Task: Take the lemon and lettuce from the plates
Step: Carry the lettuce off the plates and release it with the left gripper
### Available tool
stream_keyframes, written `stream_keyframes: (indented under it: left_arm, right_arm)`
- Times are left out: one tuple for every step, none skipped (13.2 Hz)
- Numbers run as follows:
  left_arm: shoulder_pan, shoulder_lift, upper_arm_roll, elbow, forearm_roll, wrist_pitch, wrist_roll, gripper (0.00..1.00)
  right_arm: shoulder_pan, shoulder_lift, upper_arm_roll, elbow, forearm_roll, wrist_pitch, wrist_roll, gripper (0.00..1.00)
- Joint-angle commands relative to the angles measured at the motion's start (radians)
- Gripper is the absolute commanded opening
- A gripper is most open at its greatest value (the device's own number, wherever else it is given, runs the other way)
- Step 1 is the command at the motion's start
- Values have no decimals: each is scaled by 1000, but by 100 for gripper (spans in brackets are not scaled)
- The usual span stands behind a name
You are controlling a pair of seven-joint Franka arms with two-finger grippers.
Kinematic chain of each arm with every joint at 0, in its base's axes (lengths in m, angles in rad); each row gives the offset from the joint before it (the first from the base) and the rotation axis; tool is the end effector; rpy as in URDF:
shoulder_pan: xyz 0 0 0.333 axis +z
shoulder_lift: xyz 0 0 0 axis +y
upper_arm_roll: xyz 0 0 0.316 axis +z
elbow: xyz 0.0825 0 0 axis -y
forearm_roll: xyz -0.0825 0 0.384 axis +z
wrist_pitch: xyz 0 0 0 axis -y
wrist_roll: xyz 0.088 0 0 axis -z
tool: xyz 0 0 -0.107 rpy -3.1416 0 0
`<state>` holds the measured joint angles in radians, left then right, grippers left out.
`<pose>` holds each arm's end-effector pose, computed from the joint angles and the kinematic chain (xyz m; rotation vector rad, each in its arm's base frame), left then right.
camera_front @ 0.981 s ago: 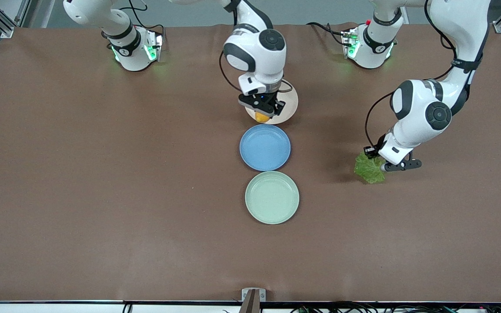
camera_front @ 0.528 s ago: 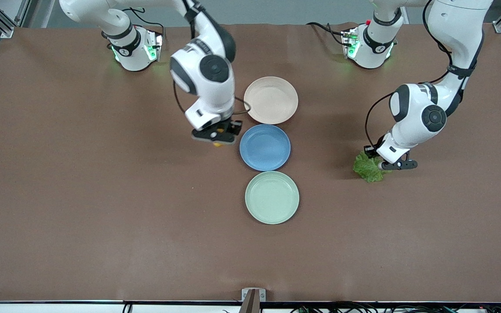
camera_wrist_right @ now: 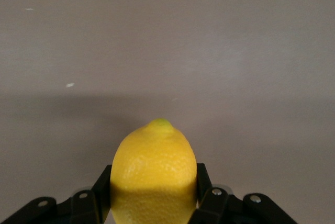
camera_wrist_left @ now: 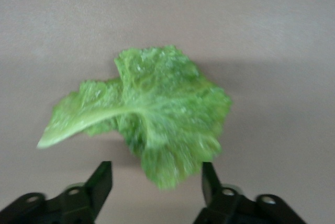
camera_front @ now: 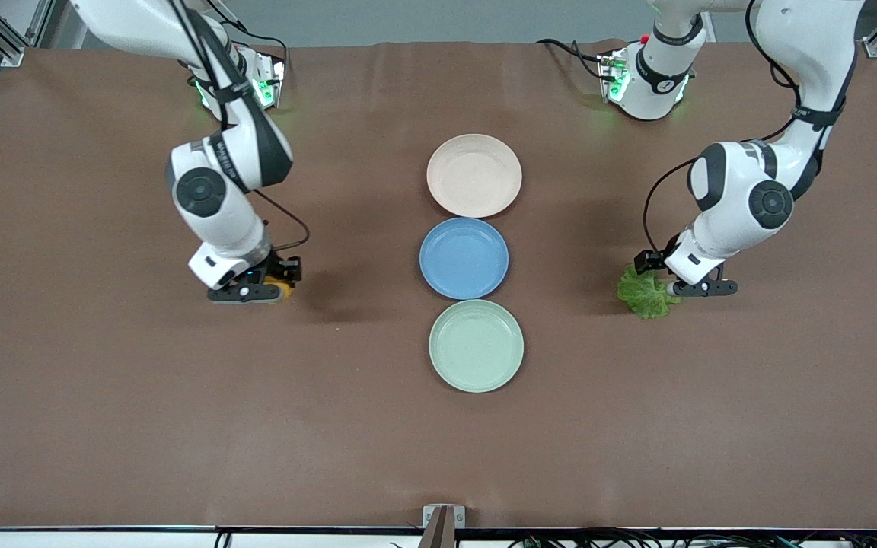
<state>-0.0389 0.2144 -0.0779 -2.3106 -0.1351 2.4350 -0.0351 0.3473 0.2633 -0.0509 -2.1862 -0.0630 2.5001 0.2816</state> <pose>0.5117 -0.0609 0.2445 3.0452 0.0398 -0.1484 0.5390 0.1652 0.2714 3.1027 0.1031 0.0984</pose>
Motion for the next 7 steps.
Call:
stream_keyframes:
  left_arm:
    - [7,-127,0,49,-9,-202,8,100]
    - [10,-166,1,60,-9,-250,6,100]
    - [16,-208,1,65,-9,-283,4,100]
    - [19,-243,1,66,-9,-307,1,100]
    - [27,-275,1,77,-8,-333,-29,100]
    - [27,-291,1,98,-4,-362,-66,100]
    - [27,-293,1,138,-1,-401,-98,100]
  right_arm:
    - [-91,-21,23,-64,3,58,-99,4]
    - [-115,-7,25,-64,3,74,-119,4]
    - [-131,8,25,-64,3,85,-130,4]
    - [-145,23,25,-63,3,98,-140,4]
    - [-174,40,25,-64,3,123,-171,4]
    - [-204,54,26,-63,3,134,-212,4]
    - [-232,65,28,-63,3,137,-244,4]
